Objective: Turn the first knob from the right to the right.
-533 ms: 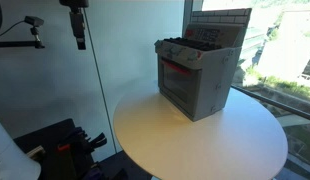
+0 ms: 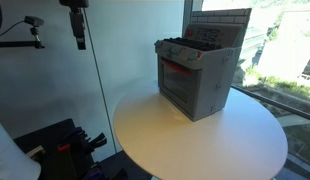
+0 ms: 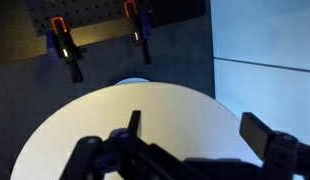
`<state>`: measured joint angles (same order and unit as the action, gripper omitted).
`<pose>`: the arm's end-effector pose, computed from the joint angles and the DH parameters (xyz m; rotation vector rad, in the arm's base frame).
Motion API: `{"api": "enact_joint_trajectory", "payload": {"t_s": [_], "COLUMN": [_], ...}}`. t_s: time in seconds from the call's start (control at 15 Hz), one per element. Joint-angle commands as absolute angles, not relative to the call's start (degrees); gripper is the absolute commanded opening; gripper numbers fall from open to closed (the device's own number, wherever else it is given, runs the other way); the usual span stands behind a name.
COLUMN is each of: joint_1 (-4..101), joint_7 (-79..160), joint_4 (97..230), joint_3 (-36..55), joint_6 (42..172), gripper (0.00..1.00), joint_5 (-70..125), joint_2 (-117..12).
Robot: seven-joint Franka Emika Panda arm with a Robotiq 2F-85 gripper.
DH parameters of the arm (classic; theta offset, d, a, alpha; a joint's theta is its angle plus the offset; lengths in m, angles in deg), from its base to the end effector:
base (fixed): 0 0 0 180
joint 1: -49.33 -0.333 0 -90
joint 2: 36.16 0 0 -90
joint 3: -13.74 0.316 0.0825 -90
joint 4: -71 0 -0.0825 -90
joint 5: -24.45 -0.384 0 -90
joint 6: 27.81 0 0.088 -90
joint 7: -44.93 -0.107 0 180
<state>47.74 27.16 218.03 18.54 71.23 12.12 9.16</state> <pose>0.3060 0.0567 0.5058 -2.9735 0.3945 0.1142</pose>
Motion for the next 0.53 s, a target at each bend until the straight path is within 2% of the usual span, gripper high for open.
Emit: {"api": "enact_joint_trajectory", "payload": {"t_s": [0.0,0.47], "joint_1": [48.63,50.17], "joint_7": [27.65,27.15], "joint_4": [217.89,215.23], "joint_3": [19.19,19.15], "joint_6": [70.98,73.1], "gripper": [1.0,1.0], "joint_5": [11.69,12.53], "joint_2": [9.17,7.59]}}
